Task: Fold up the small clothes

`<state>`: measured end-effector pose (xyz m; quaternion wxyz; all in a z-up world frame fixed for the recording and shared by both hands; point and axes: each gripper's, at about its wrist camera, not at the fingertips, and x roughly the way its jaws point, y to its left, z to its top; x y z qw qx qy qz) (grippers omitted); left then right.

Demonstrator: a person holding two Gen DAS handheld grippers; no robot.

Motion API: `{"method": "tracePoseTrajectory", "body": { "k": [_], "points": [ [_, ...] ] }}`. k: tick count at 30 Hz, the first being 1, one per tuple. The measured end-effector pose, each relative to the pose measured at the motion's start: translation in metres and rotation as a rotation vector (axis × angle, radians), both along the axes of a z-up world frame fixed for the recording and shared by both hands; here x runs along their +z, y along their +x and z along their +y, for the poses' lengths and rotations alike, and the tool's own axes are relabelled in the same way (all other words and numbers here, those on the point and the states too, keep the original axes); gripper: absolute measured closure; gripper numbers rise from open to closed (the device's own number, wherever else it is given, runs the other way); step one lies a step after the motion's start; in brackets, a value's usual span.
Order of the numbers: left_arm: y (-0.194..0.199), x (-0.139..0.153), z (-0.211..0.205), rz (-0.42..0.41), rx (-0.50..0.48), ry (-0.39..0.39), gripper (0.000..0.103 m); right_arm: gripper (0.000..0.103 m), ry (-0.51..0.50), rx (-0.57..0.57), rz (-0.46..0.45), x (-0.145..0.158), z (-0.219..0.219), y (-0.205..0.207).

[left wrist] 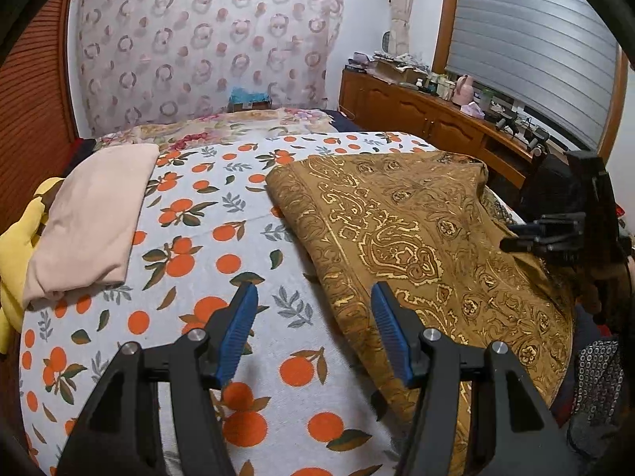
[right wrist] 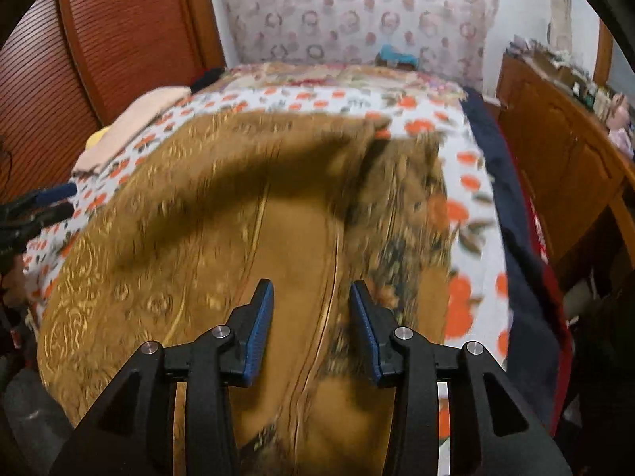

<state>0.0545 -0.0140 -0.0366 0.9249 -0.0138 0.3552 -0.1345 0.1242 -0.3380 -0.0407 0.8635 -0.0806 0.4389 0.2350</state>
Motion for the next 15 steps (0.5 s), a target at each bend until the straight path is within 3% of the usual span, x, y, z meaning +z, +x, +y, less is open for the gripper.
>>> {"method": "tracePoseTrajectory", "body": {
  "k": [2, 3, 4, 11, 15],
  "points": [
    [0.000, 0.000, -0.002, 0.002, -0.003, -0.002, 0.044, 0.074, 0.006, 0.017, 0.008, -0.004, 0.002, -0.005],
    [0.000, 0.000, -0.002, 0.002, -0.005, -0.002, 0.044, 0.096, 0.016, 0.037, 0.013, -0.006, 0.003, -0.008],
    [0.000, 0.001, -0.003, -0.001, -0.006, -0.002, 0.044, 0.100, 0.026, 0.050, 0.016, -0.006, 0.003, -0.011],
    [0.001, 0.008, -0.011, -0.015, -0.020, -0.008, 0.044, 0.103, 0.030, 0.003, -0.087, 0.027, -0.023, -0.042],
    [0.004, 0.010, -0.019, -0.015, -0.040, -0.008, 0.044, 0.102, 0.006, -0.027, -0.076, 0.032, -0.039, -0.047]
  ]
}}
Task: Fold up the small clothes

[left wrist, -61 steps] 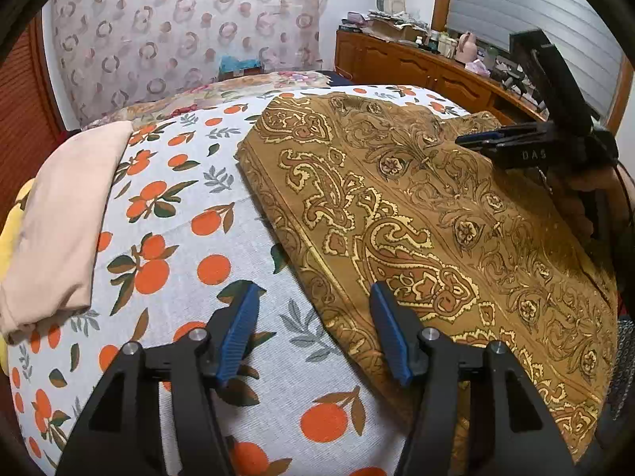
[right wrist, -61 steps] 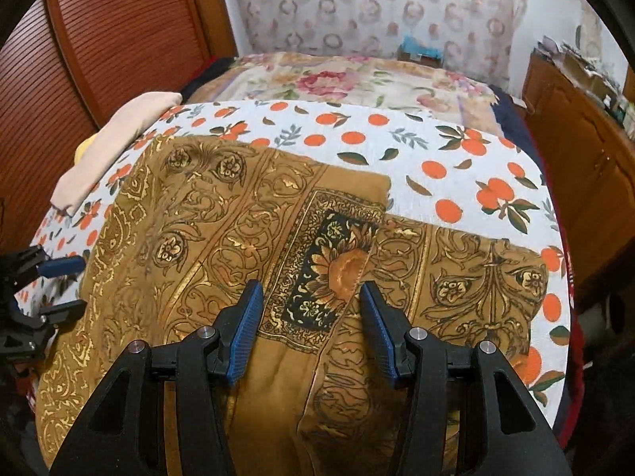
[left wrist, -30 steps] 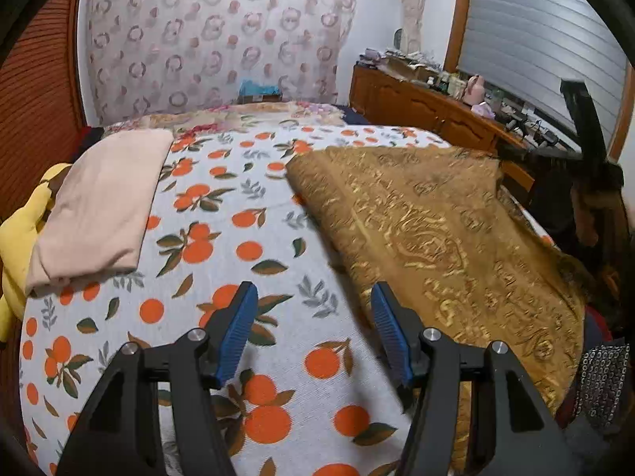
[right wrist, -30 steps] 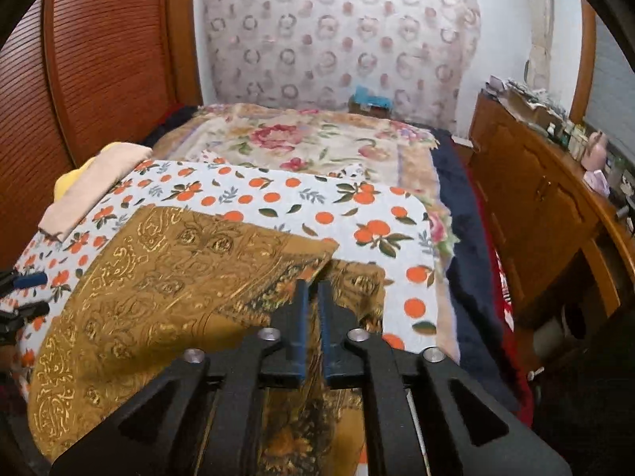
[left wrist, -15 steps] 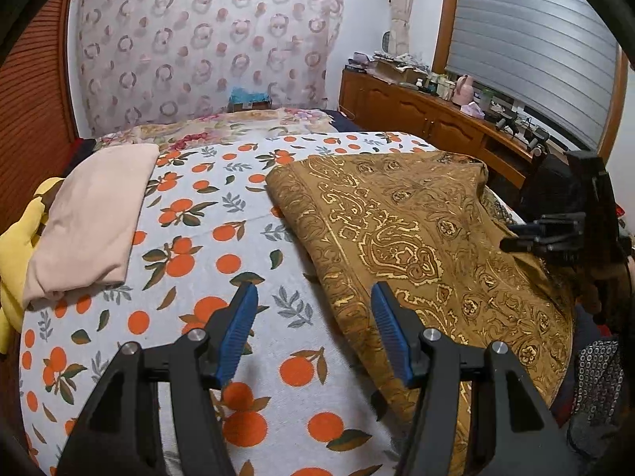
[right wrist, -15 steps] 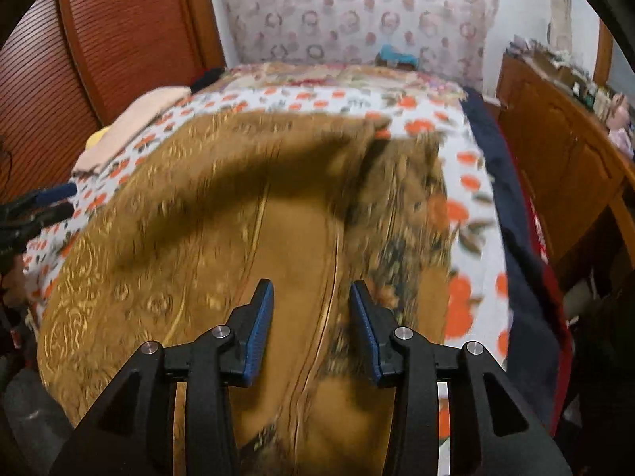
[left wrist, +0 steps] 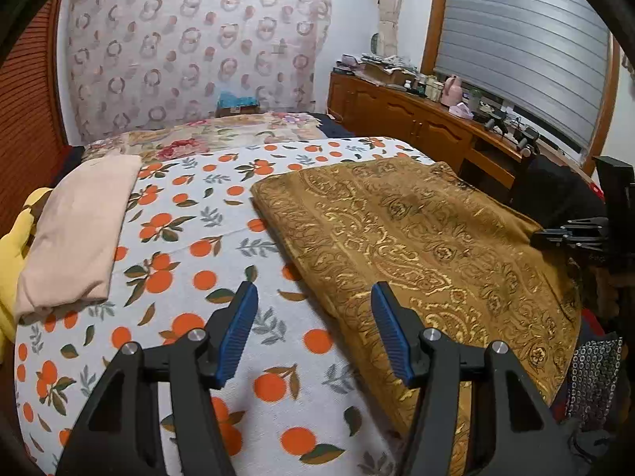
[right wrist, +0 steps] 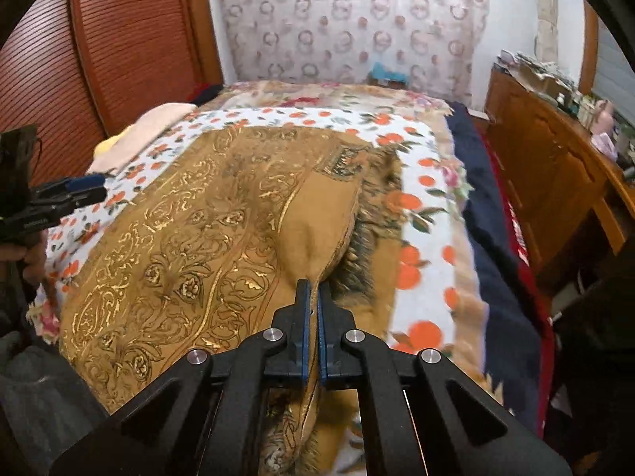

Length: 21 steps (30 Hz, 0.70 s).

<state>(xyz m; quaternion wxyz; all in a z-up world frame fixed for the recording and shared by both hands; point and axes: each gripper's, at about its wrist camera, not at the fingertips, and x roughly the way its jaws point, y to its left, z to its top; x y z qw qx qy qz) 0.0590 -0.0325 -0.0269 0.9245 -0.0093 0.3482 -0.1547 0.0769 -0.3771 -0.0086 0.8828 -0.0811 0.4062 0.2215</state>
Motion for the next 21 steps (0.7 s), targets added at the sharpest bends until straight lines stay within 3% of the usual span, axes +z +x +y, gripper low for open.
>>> {"method": "tracePoseTrajectory", "body": {
  "k": [5, 7, 9, 14, 21],
  "points": [
    [0.009, 0.002, -0.006, 0.009, -0.007, 0.007, 0.044, 0.088, -0.006, -0.027, -0.025, 0.006, -0.002, 0.012],
    [0.013, 0.002, -0.007, 0.014, -0.006, 0.009, 0.044, 0.071, 0.009, -0.026, -0.062, 0.018, -0.003, 0.019],
    [0.017, 0.002, -0.007, 0.015, -0.006, 0.009, 0.044, 0.064, 0.004, -0.015, -0.099, 0.027, 0.003, 0.032],
    [0.033, 0.005, -0.008, 0.024, -0.011, 0.012, 0.044, 0.062, -0.032, -0.004, -0.114, 0.029, 0.025, 0.094],
    [0.067, 0.004, -0.009, 0.050, -0.005, 0.043, 0.044, 0.062, -0.075, -0.033, -0.017, -0.013, 0.044, 0.170]
  ]
}}
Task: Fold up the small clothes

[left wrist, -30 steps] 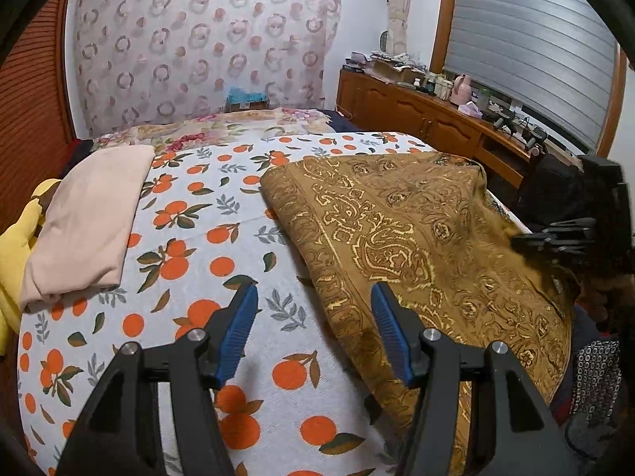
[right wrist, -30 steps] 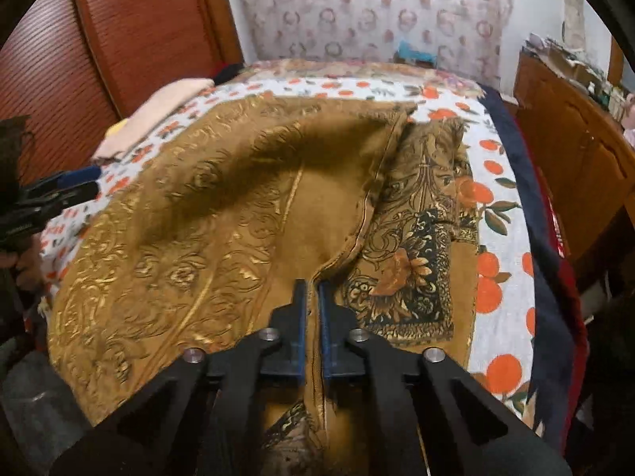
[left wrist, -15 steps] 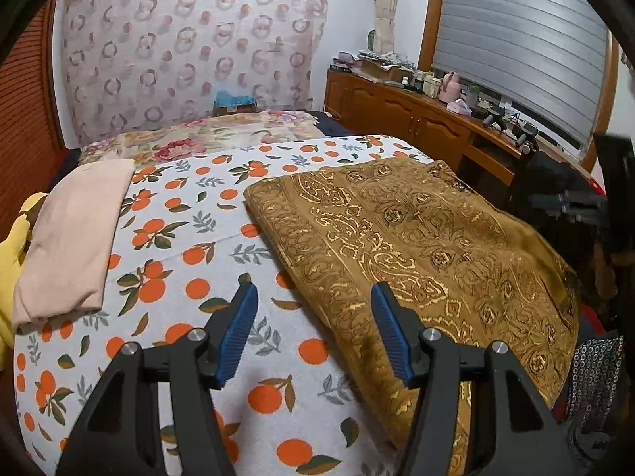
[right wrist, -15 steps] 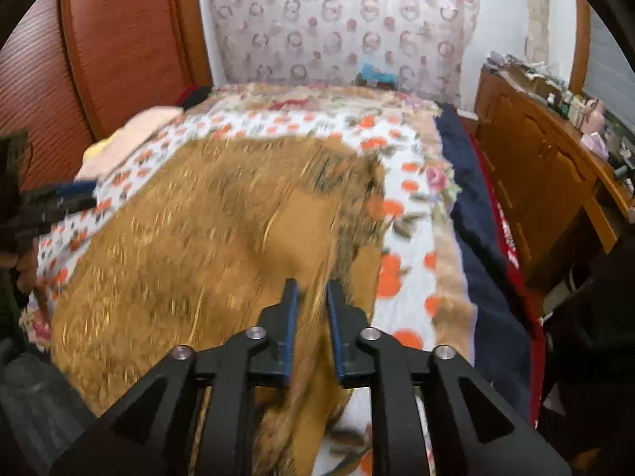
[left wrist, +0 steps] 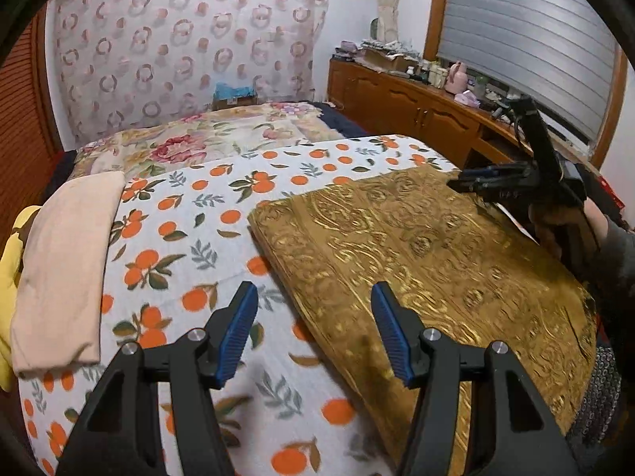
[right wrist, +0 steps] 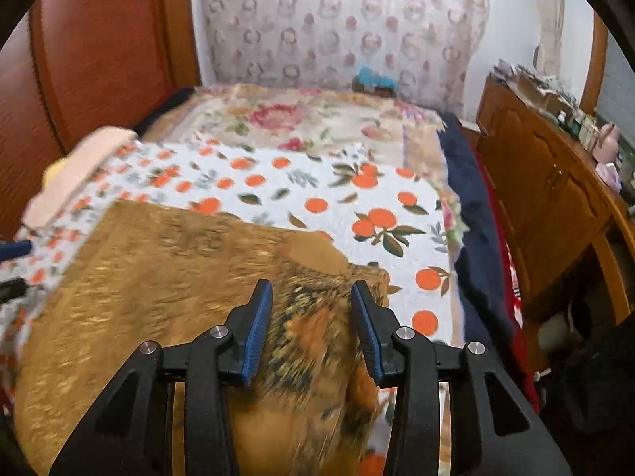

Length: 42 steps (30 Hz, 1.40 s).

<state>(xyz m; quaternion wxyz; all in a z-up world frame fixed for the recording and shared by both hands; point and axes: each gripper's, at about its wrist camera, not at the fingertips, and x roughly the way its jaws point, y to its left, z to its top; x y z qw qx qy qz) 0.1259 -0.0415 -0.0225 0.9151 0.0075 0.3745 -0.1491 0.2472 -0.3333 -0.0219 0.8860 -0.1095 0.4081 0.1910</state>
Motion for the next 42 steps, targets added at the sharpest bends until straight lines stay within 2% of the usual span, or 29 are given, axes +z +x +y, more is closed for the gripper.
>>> {"method": "tracePoseTrajectory", "body": {
  "k": [5, 7, 10, 12, 14, 17, 18, 19, 20, 22, 25, 27, 30, 32, 36, 37, 38, 40, 42],
  "points": [
    [0.024, -0.006, -0.002, 0.027, -0.003, 0.022, 0.044, 0.063, 0.022, -0.019, 0.072, -0.024, -0.007, 0.019],
    [0.032, -0.010, -0.003, 0.036, 0.002, 0.048, 0.044, 0.099, 0.039, 0.000, 0.064, -0.023, -0.009, 0.016],
    [0.043, -0.017, -0.004, 0.053, 0.009, 0.066, 0.044, 0.103, 0.020, 0.026, 0.016, -0.017, -0.010, 0.004],
    [0.050, -0.021, -0.003, 0.065, 0.014, 0.067, 0.044, 0.103, -0.021, -0.053, -0.053, -0.007, -0.016, -0.003],
    [0.057, -0.026, -0.003, 0.079, 0.017, 0.077, 0.044, 0.103, 0.008, -0.083, -0.061, 0.001, -0.024, -0.004],
    [0.070, -0.033, -0.002, 0.108, 0.015, 0.071, 0.044, 0.101, 0.031, -0.075, -0.053, 0.006, -0.027, -0.004],
    [0.074, -0.036, 0.000, 0.119, 0.019, 0.059, 0.044, 0.097, 0.039, -0.079, -0.048, 0.006, -0.029, -0.002],
    [0.078, -0.037, 0.002, 0.129, 0.022, 0.046, 0.044, 0.089, 0.042, -0.086, -0.044, 0.005, -0.029, -0.001],
    [0.082, -0.039, 0.003, 0.138, 0.024, 0.033, 0.044, 0.085, 0.044, -0.094, -0.040, 0.004, -0.031, 0.000],
    [0.087, -0.040, 0.007, 0.152, 0.026, 0.009, 0.044, 0.060, 0.064, -0.093, -0.021, 0.000, -0.034, 0.003],
    [0.092, -0.041, 0.010, 0.161, 0.023, -0.017, 0.044, 0.053, 0.026, -0.123, 0.023, -0.014, -0.035, 0.010],
    [0.093, -0.041, 0.012, 0.163, 0.020, -0.037, 0.044, 0.051, 0.038, -0.131, 0.054, -0.020, -0.039, 0.014],
    [0.094, -0.041, 0.010, 0.163, 0.010, -0.041, 0.058, 0.050, 0.070, -0.127, 0.070, -0.024, -0.041, 0.018],
    [0.094, -0.040, 0.006, 0.172, -0.008, -0.053, 0.072, 0.050, 0.092, -0.115, 0.077, -0.023, -0.040, 0.019],
    [0.098, -0.038, -0.001, 0.176, -0.024, -0.047, 0.087, 0.050, 0.132, -0.054, 0.093, -0.023, -0.031, 0.016],
    [0.099, -0.037, -0.003, 0.182, -0.037, -0.048, 0.099, 0.054, 0.126, -0.045, 0.093, -0.023, -0.028, 0.015],
    [0.098, -0.035, -0.004, 0.186, -0.045, -0.056, 0.100, 0.061, 0.112, -0.026, 0.090, -0.024, -0.022, 0.013],
    [0.091, -0.025, -0.005, 0.160, -0.029, -0.043, 0.101, 0.093, 0.104, 0.003, 0.093, -0.024, -0.016, 0.009],
    [0.077, -0.004, -0.007, 0.115, -0.051, -0.059, 0.101, 0.096, 0.105, 0.029, 0.093, -0.019, -0.012, 0.001]
  ]
}}
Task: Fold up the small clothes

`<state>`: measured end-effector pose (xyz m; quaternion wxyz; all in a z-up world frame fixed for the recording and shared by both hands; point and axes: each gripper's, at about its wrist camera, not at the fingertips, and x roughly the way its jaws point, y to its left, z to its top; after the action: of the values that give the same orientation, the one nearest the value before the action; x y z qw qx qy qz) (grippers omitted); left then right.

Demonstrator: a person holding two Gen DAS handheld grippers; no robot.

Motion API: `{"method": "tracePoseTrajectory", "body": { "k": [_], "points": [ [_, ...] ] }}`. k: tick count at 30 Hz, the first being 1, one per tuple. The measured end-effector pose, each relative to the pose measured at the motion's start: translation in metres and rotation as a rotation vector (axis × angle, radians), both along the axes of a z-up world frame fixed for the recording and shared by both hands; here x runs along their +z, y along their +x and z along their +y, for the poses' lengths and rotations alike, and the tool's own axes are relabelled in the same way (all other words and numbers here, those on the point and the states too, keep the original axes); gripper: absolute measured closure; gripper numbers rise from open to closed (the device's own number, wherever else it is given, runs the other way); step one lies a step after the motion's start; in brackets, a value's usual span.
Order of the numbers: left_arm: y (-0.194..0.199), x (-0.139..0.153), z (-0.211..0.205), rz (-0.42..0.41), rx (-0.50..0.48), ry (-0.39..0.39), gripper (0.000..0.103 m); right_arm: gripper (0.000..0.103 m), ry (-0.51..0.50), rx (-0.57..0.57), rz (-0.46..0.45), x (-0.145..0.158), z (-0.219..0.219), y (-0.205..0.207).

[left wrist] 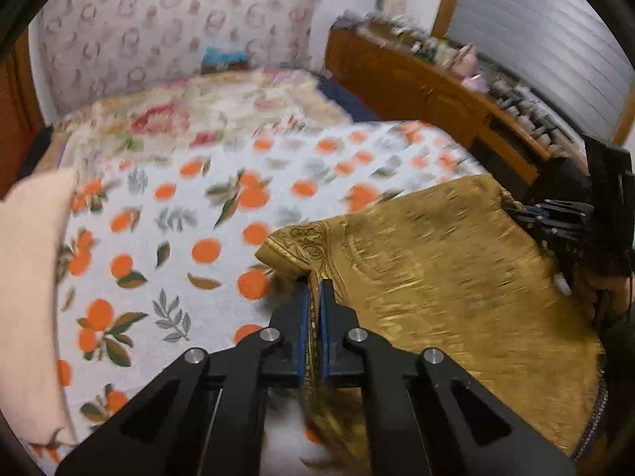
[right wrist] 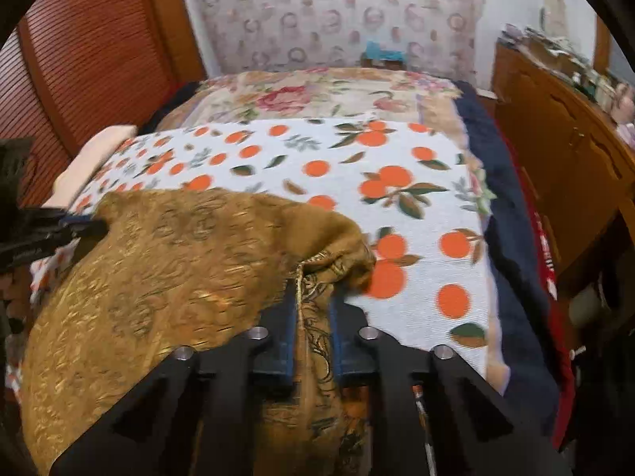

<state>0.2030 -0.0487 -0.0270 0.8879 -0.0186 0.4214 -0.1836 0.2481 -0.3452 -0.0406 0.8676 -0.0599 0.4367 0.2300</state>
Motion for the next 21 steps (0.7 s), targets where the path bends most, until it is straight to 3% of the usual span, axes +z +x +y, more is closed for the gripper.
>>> {"method": "tracePoseTrajectory", "body": {
  "k": [2, 7, 13, 18, 21],
  "points": [
    [-0.021, 0.033, -0.004, -0.075, -0.023, -0.014, 0.101, 0.097, -0.027, 0.011, -0.073, 0.019, 0.005, -0.019],
    [-0.086, 0.130, -0.001, -0.259, -0.074, -0.086, 0.101, 0.098, 0.041, 0.053, -0.253, 0.117, 0.005, -0.082],
    [-0.155, 0.229, 0.020, -0.468, -0.084, -0.097, 0.101, 0.098, 0.063, 0.093, -0.472, 0.233, 0.006, -0.150],
    [-0.190, 0.271, 0.040, -0.570, -0.060, -0.073, 0.101, 0.098, 0.109, 0.117, -0.620, 0.299, 0.009, -0.192],
    [-0.198, 0.279, 0.051, -0.592, -0.042, -0.067, 0.101, 0.098, 0.126, 0.133, -0.663, 0.317, 0.015, -0.206]
  ]
}}
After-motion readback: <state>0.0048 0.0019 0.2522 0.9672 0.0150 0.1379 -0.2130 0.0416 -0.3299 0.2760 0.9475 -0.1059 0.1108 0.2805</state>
